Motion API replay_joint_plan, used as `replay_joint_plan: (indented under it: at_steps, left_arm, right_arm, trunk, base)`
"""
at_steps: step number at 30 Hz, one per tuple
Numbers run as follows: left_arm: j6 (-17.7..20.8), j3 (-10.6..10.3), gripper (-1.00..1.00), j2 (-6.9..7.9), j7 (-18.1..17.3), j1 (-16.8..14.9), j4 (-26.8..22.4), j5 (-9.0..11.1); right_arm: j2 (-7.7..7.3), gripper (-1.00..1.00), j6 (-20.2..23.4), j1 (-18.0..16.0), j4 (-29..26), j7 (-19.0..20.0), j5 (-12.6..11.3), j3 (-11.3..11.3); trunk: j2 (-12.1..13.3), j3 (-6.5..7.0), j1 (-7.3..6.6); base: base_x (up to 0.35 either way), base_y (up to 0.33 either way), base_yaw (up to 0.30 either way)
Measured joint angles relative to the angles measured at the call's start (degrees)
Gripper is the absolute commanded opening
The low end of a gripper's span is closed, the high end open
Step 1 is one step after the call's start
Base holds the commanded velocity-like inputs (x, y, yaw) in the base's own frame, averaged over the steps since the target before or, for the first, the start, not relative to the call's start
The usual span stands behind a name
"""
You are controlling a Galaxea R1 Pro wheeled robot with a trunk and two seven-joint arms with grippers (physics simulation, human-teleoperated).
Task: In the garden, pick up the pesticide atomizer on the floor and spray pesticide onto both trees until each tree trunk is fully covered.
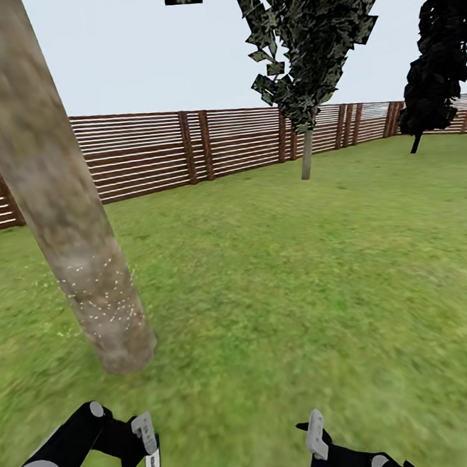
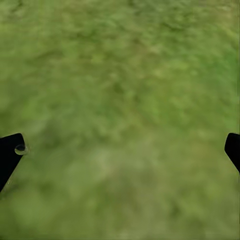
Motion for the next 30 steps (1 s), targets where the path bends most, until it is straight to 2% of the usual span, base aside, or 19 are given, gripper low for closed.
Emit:
replay_joint_plan:
  at_steps: [4,5,7,10,12,14,15,16,18,21,23,24,26,30]
  left_arm:
    - [0.1,-0.1,-1.0,-0.5,-0.2,-0.1,-0.2,-0.2]
    - [0.1,-0.2,-1.0,-0.86,-0.2,-0.1,-0.2,-0.2]
    - [0.1,-0.4,-1.0,-1.55,-0.2,-0.1,-0.2,-0.4]
    - [0.1,-2.0,-1.0,-2.45,-0.3,-0.2,-0.2,-3.1]
    - [0.1,-2.4,-1.0,-4.35,-0.3,-0.2,-0.2,-3.9]
    - [0.1,-2.5,-1.0,-7.22,-0.3,-0.3,-0.2,-6.4]
    - [0.1,-2.5,-1.0,-8.45,-0.3,-0.4,-0.2,-8.4]
    - [0.1,-2.6,-1.0,-9.27,-0.3,-0.4,-0.2,-9.7]
    - [0.2,-2.5,-1.0,-10.95,-0.2,-0.4,-0.2,-11.0]
    - [0.2,-2.6,-1.0,-12.42,-0.3,-0.4,-0.2,-11.5]
    - [0.1,-3.1,-1.0,-13.64,-0.3,-0.3,-0.2,-11.7]
    - [0.2,-5.4,-1.0,-14.44,-0.2,-0.3,-0.2,-11.7]
    - [0.3,-8.3,-1.0,-15.52,0.0,-0.2,-0.2,-11.7]
    - [0.3,-9.8,-1.0,-17.31,0.3,0.1,0.0,-11.8]
  right_arm:
    - [0.32,1.0,0.0,-0.3,0.1,0.8,0.1,0.0]
    - [0.72,-1.0,0.3,-0.3,0.1,2.5,0.2,0.1]
    - [1.2,-1.0,1.4,-0.7,-0.9,6.2,0.2,0.0]
    - [1.4,-1.0,1.9,-1.0,-2.1,7.6,0.3,0.0]
    - [1.55,-1.0,1.9,-1.1,-2.3,7.8,0.3,0.0]
    - [2.9,-1.0,2.0,-1.2,-2.4,9.7,0.4,0.0]
    - [3.56,-1.0,2.0,-1.2,-3.0,10.3,0.4,0.0]
    - [4.03,-1.0,2.0,-1.2,-3.2,10.6,0.4,0.1]
    - [4.98,-1.0,2.0,-1.2,-3.5,11.2,0.4,0.1]
    - [6.27,-1.0,2.0,-1.2,-4.9,14.5,0.4,0.1]
    - [6.95,-1.0,2.1,-1.2,-6.0,15.3,0.4,0.1]
    - [7.12,-1.0,2.1,-1.2,-6.3,15.4,0.4,0.1]
    - [7.19,-1.0,2.1,-1.2,-6.5,15.5,0.4,0.1]
    - [7.23,-1.0,2.1,-1.2,-6.5,15.5,0.3,0.1]
  trunk:
    - [0.0,0.0,0.0]
    - [0.0,0.0,0.0]
    - [0.0,0.0,0.0]
    - [0.0,0.0,0.0]
    - [0.0,0.0,0.0]
    - [0.0,0.0,0.0]
    - [0.0,0.0,0.0]
    - [0.0,0.0,0.0]
    - [0.0,0.0,0.0]
    - [0.0,0.0,0.0]
    - [0.0,0.0,0.0]
    - [0.0,0.0,0.0]
    - [0.0,0.0,0.0]
    - [0.0,0.0,0.0]
  base:
    - [-0.259,0.0,0.0]
    - [-0.064,0.0,0.0]
    - [-0.025,0.0,0.0]
    - [-0.005,0.0,0.0]
    - [-0.001,0.0,0.0]
    - [0.0,0.0,0.0]
    - [0.0,0.0,0.0]
    - [0.0,0.0,0.0]
    - [0.0,0.0,0.0]
    - [0.0,0.0,0.0]
    - [0.0,0.0,0.0]
    - [0.0,0.0,0.0]
    - [0.0,0.0,0.0]
    - [0.0,0.0,0.0]
